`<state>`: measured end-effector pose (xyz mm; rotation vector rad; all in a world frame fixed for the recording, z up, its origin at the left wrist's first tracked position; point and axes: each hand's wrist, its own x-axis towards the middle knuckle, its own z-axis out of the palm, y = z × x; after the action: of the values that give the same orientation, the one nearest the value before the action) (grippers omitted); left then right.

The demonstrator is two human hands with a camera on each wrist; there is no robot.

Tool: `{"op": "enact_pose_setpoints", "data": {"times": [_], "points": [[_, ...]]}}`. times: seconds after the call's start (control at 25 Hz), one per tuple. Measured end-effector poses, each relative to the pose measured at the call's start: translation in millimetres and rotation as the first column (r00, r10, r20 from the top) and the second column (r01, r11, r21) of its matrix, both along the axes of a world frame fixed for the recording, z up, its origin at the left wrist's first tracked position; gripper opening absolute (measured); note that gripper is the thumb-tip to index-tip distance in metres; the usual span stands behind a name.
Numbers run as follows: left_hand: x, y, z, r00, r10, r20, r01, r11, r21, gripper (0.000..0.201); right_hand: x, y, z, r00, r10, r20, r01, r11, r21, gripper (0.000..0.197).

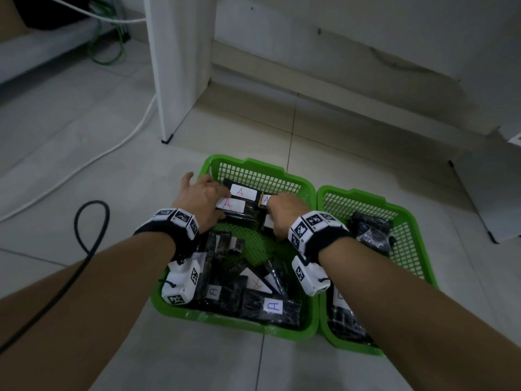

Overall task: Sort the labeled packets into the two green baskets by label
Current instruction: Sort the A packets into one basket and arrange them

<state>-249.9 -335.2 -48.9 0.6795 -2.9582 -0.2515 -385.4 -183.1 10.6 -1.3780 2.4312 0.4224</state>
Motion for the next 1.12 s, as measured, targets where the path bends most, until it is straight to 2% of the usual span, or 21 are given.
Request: {"op": "enact_pose_setpoints", "data": {"times": [0.2, 0.36, 0.56, 0.64, 0.76, 0.84, 0.96, 1.12], "points": [[-2, -2, -2, 1.000, -0.013, -0.003, 0.013, 1.000, -0.019, 0.051, -1, 8, 0, 0.997, -0.035, 0.062, 0.040, 0.997, -0.071, 0.024], [-2, -2, -2, 1.000, -0.005, 0.017, 0.006, 1.000, -0.021, 0.054, 3, 11, 5, 0.992, -0.001, 0.128, 0.021, 0.988, -0.154, 0.027], [-1, -2, -2, 1.000, -0.007, -0.017, 0.007, 1.000, 0.008, 0.048, 6, 10, 7, 0.991, 0.024, 0.131, -0.005, 0.990, -0.143, 0.030], [0, -1, -2, 1.000, -0.014, -0.024, 0.014, 1.000, 0.013, 0.049, 8, 10, 9, 0.991, 0.005, 0.131, 0.012, 0.991, -0.132, 0.029], [2, 2, 1, 0.997, -0.001, -0.071, 0.004, 0.999, 0.053, 0.047, 13, 10, 16, 0.982, -0.059, 0.180, 0.096, 0.975, -0.200, 0.023], [3, 3, 10, 0.997, 0.020, -0.069, -0.013, 0.994, 0.105, 0.045, 21, 15, 22, 0.964, -0.090, 0.252, 0.154, 0.957, -0.246, 0.018], [1, 1, 34, 0.998, 0.039, -0.045, -0.031, 0.985, 0.168, 0.036, 38, 31, 20, 0.918, -0.100, 0.383, 0.203, 0.950, -0.237, 0.017], [22, 8, 77, 0.963, 0.165, -0.212, -0.093, 0.946, 0.312, 0.028, 65, 50, 7, 0.877, -0.113, 0.467, 0.252, 0.936, -0.248, 0.020]]}}
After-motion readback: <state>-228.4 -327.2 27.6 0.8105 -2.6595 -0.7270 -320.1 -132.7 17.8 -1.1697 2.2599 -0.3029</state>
